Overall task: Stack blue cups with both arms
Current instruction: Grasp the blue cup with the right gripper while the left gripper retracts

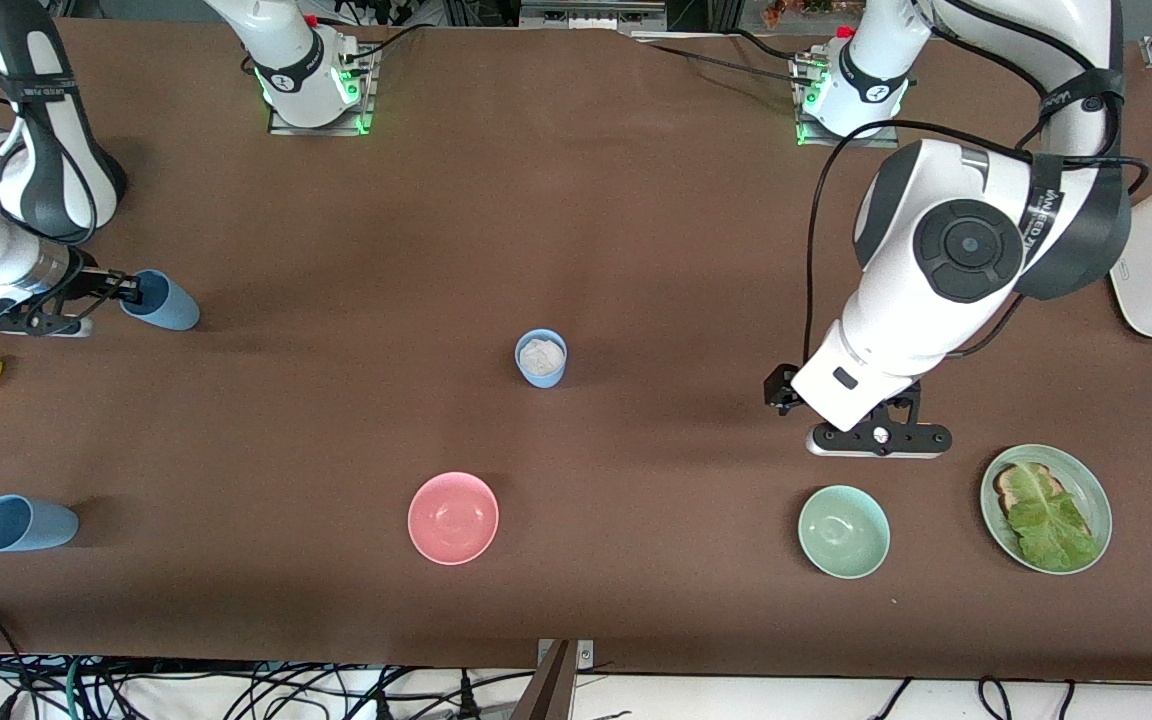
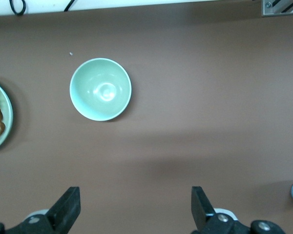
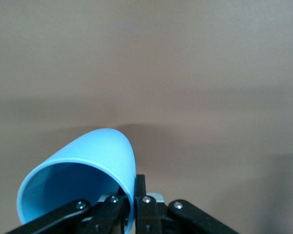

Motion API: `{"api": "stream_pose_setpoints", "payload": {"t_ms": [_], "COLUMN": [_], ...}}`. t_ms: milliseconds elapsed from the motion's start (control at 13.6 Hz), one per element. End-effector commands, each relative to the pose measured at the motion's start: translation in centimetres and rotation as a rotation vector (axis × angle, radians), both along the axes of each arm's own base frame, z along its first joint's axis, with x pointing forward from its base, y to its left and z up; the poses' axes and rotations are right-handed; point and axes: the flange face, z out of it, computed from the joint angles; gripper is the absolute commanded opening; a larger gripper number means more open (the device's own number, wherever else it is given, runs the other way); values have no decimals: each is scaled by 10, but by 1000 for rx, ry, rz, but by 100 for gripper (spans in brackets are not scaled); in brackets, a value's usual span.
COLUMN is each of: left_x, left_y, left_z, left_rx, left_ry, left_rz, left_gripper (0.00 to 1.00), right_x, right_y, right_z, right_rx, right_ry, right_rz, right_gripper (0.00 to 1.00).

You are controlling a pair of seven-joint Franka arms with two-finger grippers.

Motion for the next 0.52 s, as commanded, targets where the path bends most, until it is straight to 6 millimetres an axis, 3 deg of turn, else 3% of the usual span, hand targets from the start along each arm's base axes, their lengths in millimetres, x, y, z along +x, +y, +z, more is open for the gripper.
{"api": "stream_pose_setpoints", "payload": {"t_ms": [0,147,295,442], "left_x": [4,8,6,9], "left_y": [60,109,132,170], "left_z": [22,38,56,59], "left_rx": [14,-3,-10,-10], "left_ry": [-5,-19,-43,-48], "left_rz": [-30,43,74,128], "left_gripper": [100,100,100,100], "right_x": [30,45,56,62], "right_y": [17,43,68,99], "right_z": [46,77,102,123], "right_rx": [21,17,19,27], "right_ry": [29,65,93,110], "right_rz": [-28,-56,-76,-112], "right_gripper": [0,0,0,0]}}
